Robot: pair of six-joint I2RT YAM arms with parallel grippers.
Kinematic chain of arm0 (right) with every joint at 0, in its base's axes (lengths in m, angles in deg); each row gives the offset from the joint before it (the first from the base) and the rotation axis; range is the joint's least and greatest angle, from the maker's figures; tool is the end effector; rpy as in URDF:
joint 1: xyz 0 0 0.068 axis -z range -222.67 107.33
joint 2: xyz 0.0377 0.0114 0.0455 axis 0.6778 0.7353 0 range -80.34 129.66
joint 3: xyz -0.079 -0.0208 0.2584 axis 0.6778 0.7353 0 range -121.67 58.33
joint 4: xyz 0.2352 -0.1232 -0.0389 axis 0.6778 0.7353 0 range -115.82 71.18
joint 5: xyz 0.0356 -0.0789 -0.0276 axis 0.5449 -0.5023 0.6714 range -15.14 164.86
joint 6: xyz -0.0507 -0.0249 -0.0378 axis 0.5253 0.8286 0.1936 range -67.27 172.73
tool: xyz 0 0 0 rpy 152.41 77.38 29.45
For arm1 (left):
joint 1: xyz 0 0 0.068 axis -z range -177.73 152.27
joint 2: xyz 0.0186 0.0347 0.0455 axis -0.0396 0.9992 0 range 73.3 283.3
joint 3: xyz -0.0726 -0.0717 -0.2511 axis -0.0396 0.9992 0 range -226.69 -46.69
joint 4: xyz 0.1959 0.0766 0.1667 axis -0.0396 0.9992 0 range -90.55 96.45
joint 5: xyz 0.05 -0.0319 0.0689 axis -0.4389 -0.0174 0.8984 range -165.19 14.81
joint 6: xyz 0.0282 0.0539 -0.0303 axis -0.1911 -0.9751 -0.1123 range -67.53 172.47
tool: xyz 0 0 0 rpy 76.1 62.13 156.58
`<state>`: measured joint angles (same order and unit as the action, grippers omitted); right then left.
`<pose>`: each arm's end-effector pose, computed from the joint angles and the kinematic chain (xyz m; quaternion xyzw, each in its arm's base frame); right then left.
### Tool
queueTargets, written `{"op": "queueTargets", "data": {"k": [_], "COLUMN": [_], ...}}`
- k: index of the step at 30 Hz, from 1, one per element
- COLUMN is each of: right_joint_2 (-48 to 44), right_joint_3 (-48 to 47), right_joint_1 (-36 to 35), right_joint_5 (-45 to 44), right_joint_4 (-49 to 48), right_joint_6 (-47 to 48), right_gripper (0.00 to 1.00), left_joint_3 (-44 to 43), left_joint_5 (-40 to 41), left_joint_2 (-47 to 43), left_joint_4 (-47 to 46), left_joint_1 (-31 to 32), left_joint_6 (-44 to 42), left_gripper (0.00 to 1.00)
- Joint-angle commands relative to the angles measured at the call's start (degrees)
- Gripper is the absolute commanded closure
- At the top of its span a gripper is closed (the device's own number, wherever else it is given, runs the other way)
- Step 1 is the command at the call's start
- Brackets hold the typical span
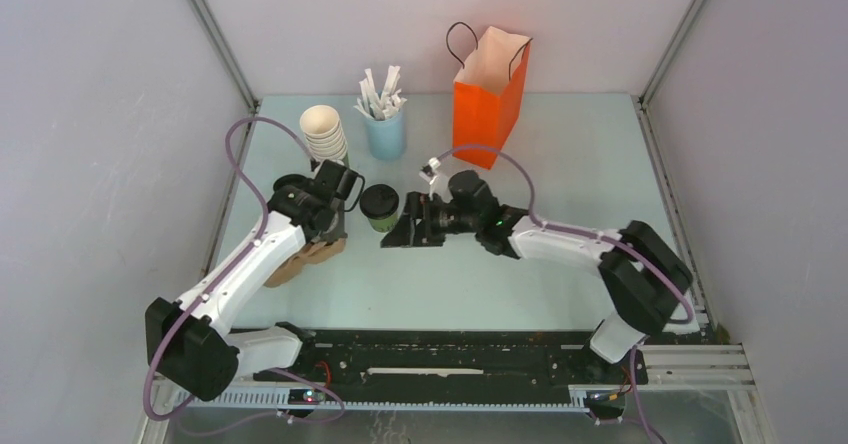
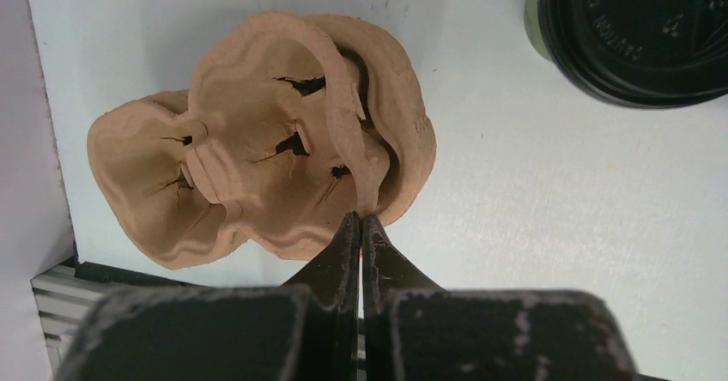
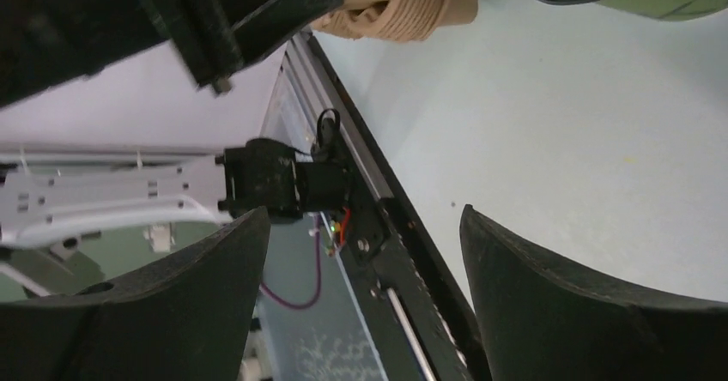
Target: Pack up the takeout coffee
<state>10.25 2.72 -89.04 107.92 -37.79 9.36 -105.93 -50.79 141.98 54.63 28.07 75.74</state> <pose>0.2364 0.2913 0.2334 -0.1778 0.7951 0.5414 0.2075 0.2228 -0.0825 0.2638 -0.0253 0.9543 0.0985 0.2809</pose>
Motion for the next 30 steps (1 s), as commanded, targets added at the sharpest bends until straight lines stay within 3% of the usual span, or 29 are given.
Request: {"op": "queueTargets", "data": {"k": [1, 7, 16, 30], "right_joint_2": [5.46, 10.16, 20.29, 24.47], "right_joint_3": [-2.54, -2.70, -8.28, -16.30], "right_joint_1": [-4.60, -9.63, -14.97, -19.14], "right_joint_5": [-11.37, -21.45, -29.92, -44.73], "right_joint_4": [-10.25, -16.91, -21.98, -9.92], "right_joint_6": [-14.23, -19.72, -23.30, -17.36], "right_gripper": [0.11, 0.22, 0.22, 0.27], "left_joint_3": [0.26, 2.22, 2.13, 1.62], "left_joint_5": [1.32, -1.64, -3.79, -4.50], "left_joint_2": [-2.28, -6.60, -6.72, -8.25], "left_joint_4": [3.50, 2.35, 2.75, 3.90], "left_joint_1": [0.65, 0.65, 1.07, 1.62], "left_joint_6": [-0.07, -0.36, -1.63, -1.78], "left_gripper": [1.00, 1.00, 1.00, 1.00]}}
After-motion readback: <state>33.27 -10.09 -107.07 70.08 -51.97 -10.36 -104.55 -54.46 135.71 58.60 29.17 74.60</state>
